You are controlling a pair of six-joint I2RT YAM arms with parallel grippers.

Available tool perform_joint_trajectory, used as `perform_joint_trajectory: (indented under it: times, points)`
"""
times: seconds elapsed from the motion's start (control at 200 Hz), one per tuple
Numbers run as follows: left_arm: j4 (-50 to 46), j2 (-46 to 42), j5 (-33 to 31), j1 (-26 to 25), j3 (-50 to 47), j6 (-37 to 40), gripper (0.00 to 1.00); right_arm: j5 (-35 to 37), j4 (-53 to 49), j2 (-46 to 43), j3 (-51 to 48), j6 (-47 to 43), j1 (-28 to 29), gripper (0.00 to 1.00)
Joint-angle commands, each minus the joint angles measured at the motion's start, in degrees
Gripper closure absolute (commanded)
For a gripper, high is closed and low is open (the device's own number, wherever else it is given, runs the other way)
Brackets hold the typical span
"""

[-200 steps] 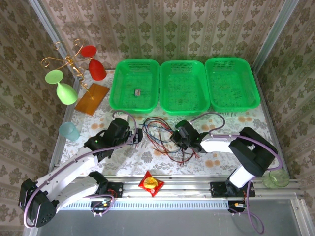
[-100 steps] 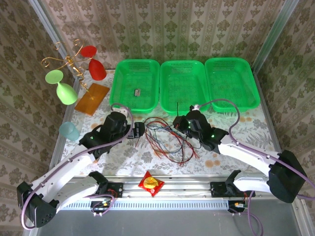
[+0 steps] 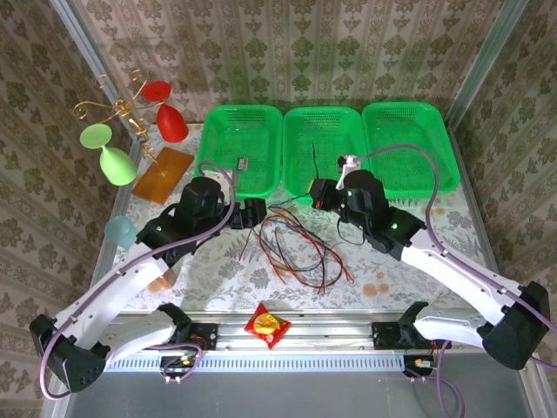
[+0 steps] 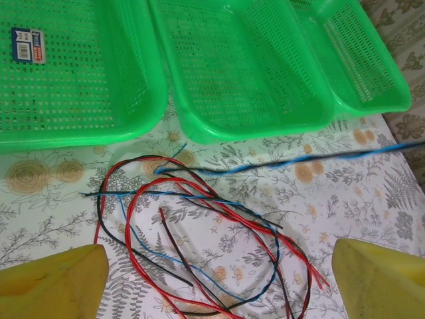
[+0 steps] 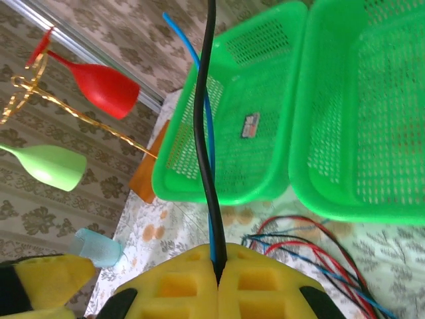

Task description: Untangle the cables

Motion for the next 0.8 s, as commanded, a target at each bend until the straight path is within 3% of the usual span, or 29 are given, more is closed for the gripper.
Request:
perform_joint_trajectory:
  times: [0.0,0.235,0.54,0.685,0.795]
  points:
    - [0.96,0.29,1.52,0.50,1.06,-1.58,0.12,-4.06,3.18,2.34,4.14,-4.41,-1.77,1.00]
    - [0.81,-1.51,4.33,2.39,1.16,-3.56,0.13,-9.90,4.64,4.58,12.59,-8.47,-3.18,1.00]
    - [1.20,-3.38,8.17,7.37,1.03,-4.88,0.14,-11.56,2.62,3.56,20.98,-15.57,-3.66,1.00]
    - [2.60,-3.04,9.48,7.43,1.58,-5.65,0.15,-12.13,4.57,2.89,20.12,-17.21,-3.85,1.00]
    - [3.45,-3.20,9.69,7.47,2.72,-6.09,0.17,-13.99,7.73,2.08,14.16,-17.52,-3.74,1.00]
